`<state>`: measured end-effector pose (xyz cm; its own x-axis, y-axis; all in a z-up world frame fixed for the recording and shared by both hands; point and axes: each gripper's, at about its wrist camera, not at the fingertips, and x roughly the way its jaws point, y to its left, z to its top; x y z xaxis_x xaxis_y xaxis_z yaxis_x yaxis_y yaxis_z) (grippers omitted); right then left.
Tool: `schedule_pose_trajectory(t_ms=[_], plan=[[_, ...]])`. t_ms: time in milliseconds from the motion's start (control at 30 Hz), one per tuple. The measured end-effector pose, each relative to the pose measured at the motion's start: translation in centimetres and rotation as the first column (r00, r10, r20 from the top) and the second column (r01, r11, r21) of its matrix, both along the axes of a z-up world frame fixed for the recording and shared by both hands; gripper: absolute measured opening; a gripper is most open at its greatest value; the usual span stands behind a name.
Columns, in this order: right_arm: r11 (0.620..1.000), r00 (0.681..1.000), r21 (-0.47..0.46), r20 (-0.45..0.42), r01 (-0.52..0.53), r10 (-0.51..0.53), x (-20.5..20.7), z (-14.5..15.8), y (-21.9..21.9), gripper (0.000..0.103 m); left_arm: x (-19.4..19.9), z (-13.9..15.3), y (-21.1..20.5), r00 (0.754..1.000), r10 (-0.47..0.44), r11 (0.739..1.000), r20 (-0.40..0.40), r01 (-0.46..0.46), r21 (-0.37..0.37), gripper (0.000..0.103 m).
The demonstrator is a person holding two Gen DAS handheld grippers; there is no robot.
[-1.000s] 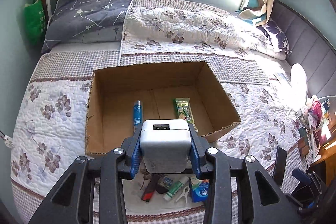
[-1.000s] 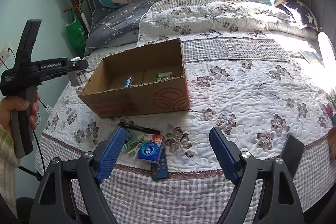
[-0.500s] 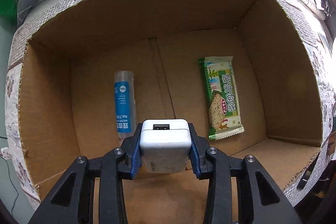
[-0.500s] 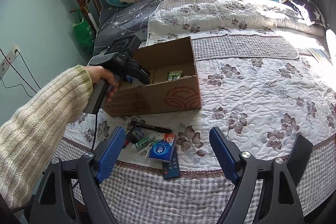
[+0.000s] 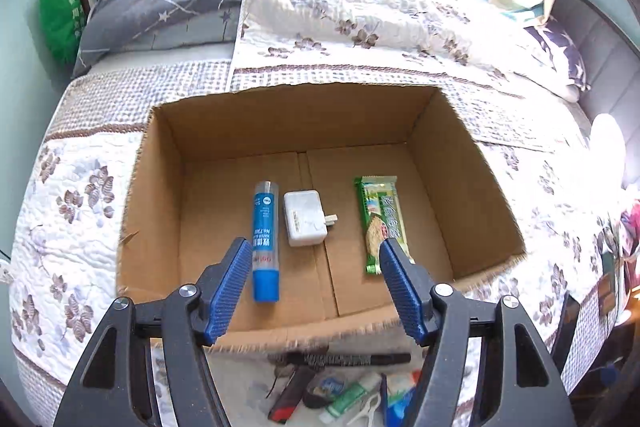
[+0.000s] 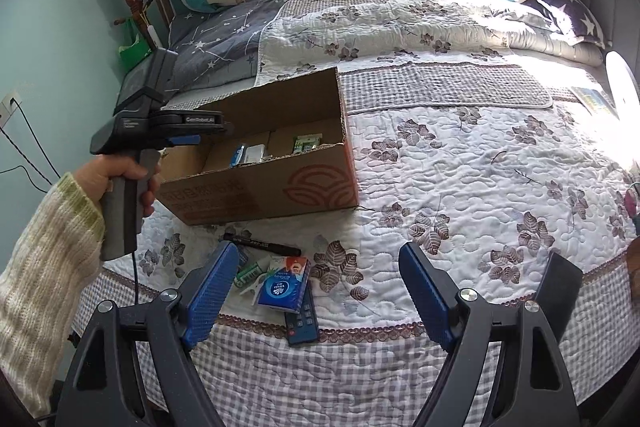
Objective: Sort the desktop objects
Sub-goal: 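Grasp the white charger with the left gripper and place it in the box, then grasp the blue Vinda tissue pack with the right gripper and drop it in the box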
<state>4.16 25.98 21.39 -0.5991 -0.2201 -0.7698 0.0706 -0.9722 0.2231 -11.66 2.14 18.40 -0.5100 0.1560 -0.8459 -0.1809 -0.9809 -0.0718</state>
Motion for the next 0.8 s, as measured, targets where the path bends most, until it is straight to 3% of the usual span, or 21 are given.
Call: schedule_pose_trajectory(t_ms=[200, 333, 500, 700, 800], plan=[[0.999, 0.997, 0.043, 0.070, 0.006, -0.009, -1.0, -2.9, -0.9, 0.083, 11.4, 5.9, -3.6, 0.992, 0.002, 0.998, -0.124, 0.006, 0.063, 0.103], [0.996, 0.992, 0.086, 0.125, -0.031, 0.020, -1.5, -5.9, -3.1, 0.083, 15.7, 6.6, -7.1, 0.984, 0.088, 0.983, -0.158, -0.060, 0.171, 0.103], [0.977, 0.989, 0.191, 0.128, -0.095, 0.071, -1.2, -8.6, -6.7, 0.083, 17.4, 5.1, -9.7, 0.964, 0.208, 0.961, -0.166, -0.169, 0.218, 0.103], [0.963, 0.990, 0.254, 0.127, -0.085, 0.054, -1.9, -12.2, -9.5, 0.083, 18.4, 5.8, -10.8, 0.944, 0.229, 0.970, -0.238, -0.201, 0.134, 0.103], [0.961, 0.989, 0.267, 0.141, -0.072, 0.035, -2.6, -13.9, -10.4, 0.083, 18.8, 6.6, -12.1, 0.937, 0.252, 0.957, -0.243, -0.205, 0.204, 0.103]])
